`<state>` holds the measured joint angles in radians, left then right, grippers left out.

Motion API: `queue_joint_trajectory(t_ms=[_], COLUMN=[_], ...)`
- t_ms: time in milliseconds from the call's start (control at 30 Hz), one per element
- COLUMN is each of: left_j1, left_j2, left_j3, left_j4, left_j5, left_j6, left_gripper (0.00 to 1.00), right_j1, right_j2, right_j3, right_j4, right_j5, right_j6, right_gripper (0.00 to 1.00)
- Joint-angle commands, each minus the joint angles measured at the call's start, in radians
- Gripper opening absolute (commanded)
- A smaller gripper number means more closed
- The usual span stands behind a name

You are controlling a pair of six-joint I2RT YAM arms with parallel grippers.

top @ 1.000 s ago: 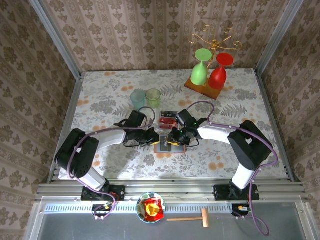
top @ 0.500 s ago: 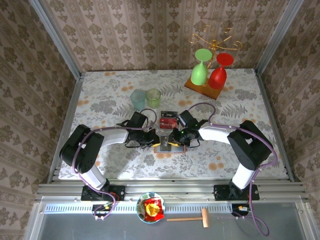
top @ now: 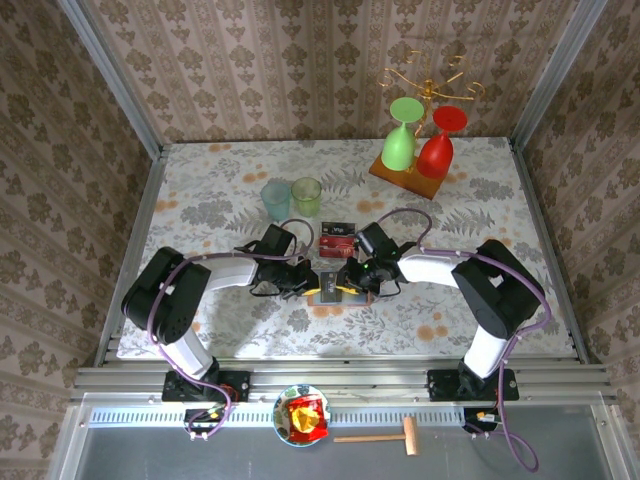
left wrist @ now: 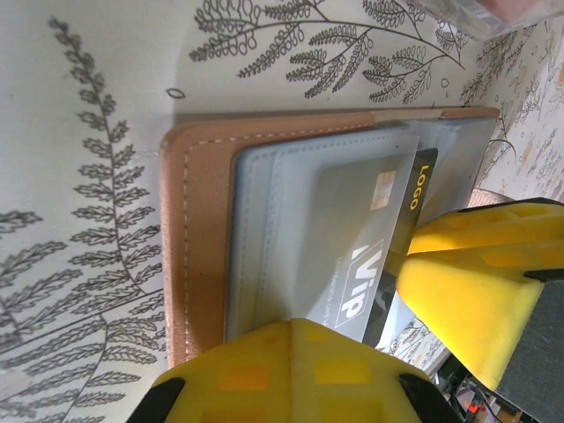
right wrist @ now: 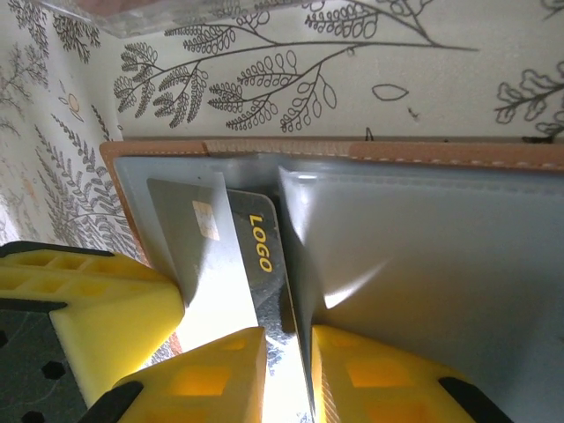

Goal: Take the credit cards out of the card holder

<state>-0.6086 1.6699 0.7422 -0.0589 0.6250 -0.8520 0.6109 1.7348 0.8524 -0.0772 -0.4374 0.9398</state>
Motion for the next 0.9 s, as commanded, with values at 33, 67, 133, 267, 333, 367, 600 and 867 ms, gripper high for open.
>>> queue_joint_trajectory(t_ms=[33, 67, 133, 267, 333, 367, 600, 867], left_j1=[0.002, 0.002, 0.003, 0.003, 0.002, 0.002, 0.003, 0.002], left_j2=[0.011, 0.011, 0.012, 0.014, 0.012, 0.012, 0.007, 0.003], left_j3=[0.004, 0.005, 0.003, 0.002, 0.002, 0.001, -0.002, -0.004], left_j4=[-0.039, -0.041, -0.042, -0.039, -0.042, -0.042, -0.041, -0.038], left_j5=[0.005, 0.005, 0.004, 0.005, 0.005, 0.005, 0.004, 0.004], left_j6=[0.013, 0.013, 0.014, 0.01, 0.011, 0.011, 0.01, 0.008], left_gripper=[0.02, 0.02, 0.02, 0.02, 0.02, 0.02, 0.02, 0.02], right_j1=[-0.007, -0.008, -0.009, -0.013, -0.014, -0.016, -0.02, -0.031], right_j2=[0.032, 0.034, 0.035, 0.029, 0.025, 0.022, 0.01, -0.009], right_j3=[-0.029, -0.033, -0.04, -0.052, -0.057, -0.057, -0.067, -0.088], right_j4=[0.062, 0.072, 0.096, 0.13, 0.139, 0.141, 0.152, 0.142], right_j5=[-0.046, -0.052, -0.066, -0.083, -0.086, -0.086, -0.084, -0.073], right_j6=[0.036, 0.04, 0.052, 0.066, 0.068, 0.07, 0.073, 0.063], right_gripper=[0.21, 0.21, 0.21, 0.2, 0.18, 0.17, 0.1, 0.05])
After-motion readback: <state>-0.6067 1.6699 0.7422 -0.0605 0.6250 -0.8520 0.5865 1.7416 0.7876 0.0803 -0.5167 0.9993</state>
